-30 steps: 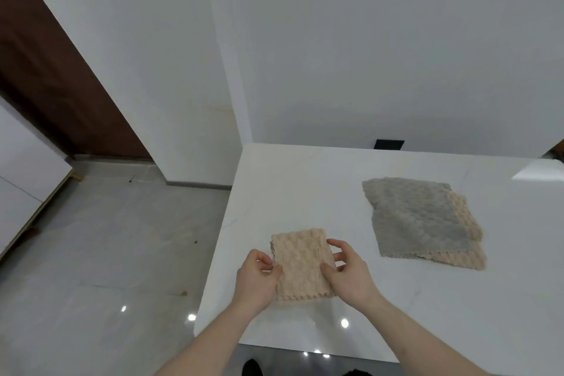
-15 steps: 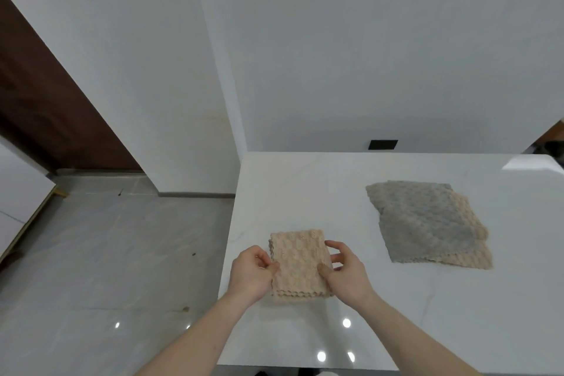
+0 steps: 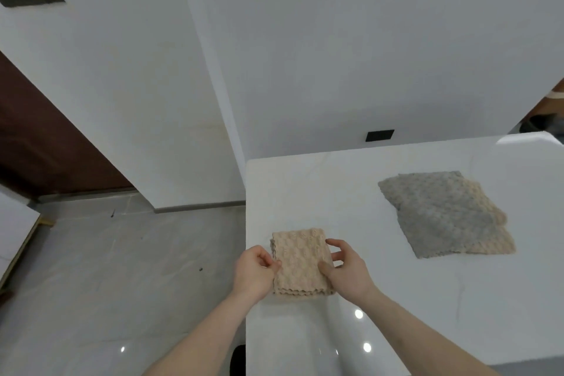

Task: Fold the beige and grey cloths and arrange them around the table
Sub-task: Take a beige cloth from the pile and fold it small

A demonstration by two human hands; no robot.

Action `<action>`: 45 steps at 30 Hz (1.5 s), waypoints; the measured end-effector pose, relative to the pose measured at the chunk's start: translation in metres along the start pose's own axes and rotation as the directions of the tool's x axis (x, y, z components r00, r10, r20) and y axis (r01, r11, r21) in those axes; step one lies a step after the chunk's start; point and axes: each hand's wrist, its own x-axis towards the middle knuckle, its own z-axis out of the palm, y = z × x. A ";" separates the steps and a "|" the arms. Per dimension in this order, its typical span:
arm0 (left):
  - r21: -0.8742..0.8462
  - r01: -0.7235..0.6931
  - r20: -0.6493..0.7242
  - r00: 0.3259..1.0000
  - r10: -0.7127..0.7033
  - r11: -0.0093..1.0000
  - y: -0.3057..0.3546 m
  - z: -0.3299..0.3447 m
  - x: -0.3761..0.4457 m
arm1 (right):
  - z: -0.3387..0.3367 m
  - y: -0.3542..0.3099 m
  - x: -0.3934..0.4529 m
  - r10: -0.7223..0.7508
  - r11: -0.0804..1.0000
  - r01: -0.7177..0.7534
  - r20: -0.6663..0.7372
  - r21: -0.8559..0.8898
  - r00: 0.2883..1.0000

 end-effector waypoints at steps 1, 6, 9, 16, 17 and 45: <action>0.010 -0.014 0.018 1.000 0.013 1.000 -0.003 -0.009 0.007 | 0.010 -0.004 0.001 0.012 1.000 -0.012 -0.018 0.007 1.000; 0.051 -0.080 0.167 0.983 0.071 0.995 -0.024 -0.058 0.048 | 0.066 -0.023 -0.003 0.045 0.998 -0.041 -0.094 0.044 0.995; 0.075 -0.113 0.244 0.966 0.092 0.991 -0.030 -0.076 0.070 | 0.088 -0.032 -0.009 0.069 0.996 -0.061 -0.135 0.060 0.988; 0.064 -0.165 0.305 0.942 0.138 0.984 -0.015 -0.074 0.079 | 0.090 -0.043 -0.020 0.087 0.992 -0.064 -0.222 0.109 0.971; 0.063 -0.176 0.312 0.938 0.148 0.982 -0.010 -0.072 0.078 | 0.086 -0.043 -0.020 0.083 0.992 -0.058 -0.229 0.112 0.970; 0.105 -0.367 0.524 0.810 0.262 0.924 0.090 0.007 0.287 | 0.048 -0.076 0.185 0.258 0.957 -0.178 -0.386 0.230 0.886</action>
